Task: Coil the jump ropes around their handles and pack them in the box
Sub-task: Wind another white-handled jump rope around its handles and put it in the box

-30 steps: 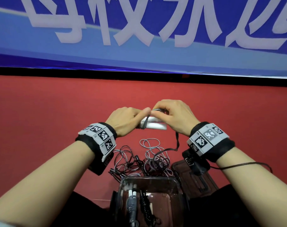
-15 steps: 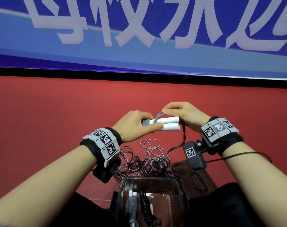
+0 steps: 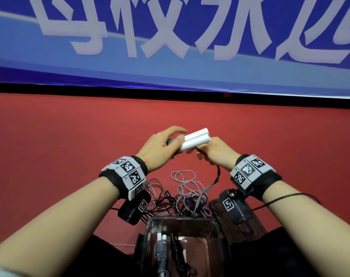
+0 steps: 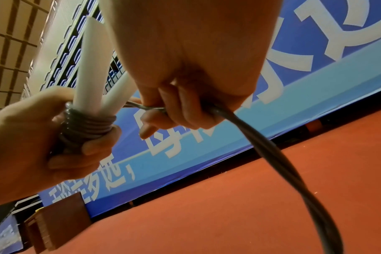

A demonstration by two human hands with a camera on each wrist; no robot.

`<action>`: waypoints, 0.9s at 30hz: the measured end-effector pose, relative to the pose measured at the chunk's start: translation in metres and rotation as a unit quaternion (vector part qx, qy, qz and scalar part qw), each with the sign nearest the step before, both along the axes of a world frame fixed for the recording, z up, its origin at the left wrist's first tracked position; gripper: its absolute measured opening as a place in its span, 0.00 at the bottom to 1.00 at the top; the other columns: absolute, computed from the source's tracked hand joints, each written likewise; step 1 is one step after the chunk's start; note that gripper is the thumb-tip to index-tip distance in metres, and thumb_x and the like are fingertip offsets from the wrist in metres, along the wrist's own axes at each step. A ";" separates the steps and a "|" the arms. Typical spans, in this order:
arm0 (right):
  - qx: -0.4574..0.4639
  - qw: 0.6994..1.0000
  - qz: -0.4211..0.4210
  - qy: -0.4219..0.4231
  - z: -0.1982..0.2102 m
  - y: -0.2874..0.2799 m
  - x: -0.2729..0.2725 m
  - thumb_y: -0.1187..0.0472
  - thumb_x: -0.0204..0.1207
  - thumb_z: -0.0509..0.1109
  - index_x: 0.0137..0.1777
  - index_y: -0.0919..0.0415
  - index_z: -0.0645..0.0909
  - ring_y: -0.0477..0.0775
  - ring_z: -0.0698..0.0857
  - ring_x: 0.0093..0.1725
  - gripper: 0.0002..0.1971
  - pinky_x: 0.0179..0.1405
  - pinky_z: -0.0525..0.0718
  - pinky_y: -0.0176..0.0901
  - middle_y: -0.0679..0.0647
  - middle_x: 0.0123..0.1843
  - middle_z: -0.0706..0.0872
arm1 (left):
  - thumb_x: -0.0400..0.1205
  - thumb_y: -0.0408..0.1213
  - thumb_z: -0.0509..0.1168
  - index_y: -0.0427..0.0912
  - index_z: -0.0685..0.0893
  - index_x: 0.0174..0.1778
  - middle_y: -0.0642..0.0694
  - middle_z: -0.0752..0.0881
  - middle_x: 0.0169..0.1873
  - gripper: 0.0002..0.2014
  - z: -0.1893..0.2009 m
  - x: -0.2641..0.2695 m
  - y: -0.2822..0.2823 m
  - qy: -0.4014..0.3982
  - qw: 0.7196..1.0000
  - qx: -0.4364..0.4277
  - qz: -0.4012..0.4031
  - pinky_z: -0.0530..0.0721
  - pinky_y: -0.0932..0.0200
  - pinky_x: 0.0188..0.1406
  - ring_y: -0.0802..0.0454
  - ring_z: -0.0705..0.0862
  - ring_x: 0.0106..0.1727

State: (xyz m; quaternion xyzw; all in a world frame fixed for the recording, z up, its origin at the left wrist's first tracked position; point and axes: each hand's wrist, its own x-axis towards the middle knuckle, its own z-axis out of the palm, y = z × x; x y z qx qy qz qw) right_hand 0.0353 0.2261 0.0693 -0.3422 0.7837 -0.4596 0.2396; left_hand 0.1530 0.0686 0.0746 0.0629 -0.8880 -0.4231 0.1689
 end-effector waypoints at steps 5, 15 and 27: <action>-0.001 1.000 0.008 -0.007 0.000 0.002 0.002 0.48 0.86 0.59 0.46 0.61 0.90 0.45 0.67 0.21 0.22 0.23 0.70 0.35 0.47 0.23 0.73 | 0.86 0.41 0.58 0.49 0.87 0.45 0.52 0.81 0.22 0.12 0.001 -0.006 -0.006 0.030 0.992 0.090 0.082 0.70 0.60 0.27 0.53 0.73 0.22; 0.030 0.996 0.051 0.068 0.002 -0.003 0.015 0.56 0.86 0.60 0.53 0.53 0.87 0.46 0.75 0.26 0.12 0.33 0.82 0.38 0.48 0.28 0.76 | 0.87 0.47 0.56 0.45 0.82 0.36 0.41 0.80 0.25 0.17 0.003 -0.008 -0.017 0.021 0.956 0.198 0.217 0.66 0.64 0.20 0.49 0.69 0.19; -0.043 0.945 0.024 0.323 0.017 -0.005 0.029 0.52 0.79 0.71 0.42 0.56 0.86 0.45 0.69 0.24 0.09 0.26 0.66 0.37 0.47 0.23 0.74 | 0.86 0.55 0.55 0.47 0.85 0.41 0.44 0.85 0.26 0.19 -0.006 -0.007 -0.028 -0.100 0.971 0.078 0.201 0.72 0.62 0.24 0.47 0.75 0.22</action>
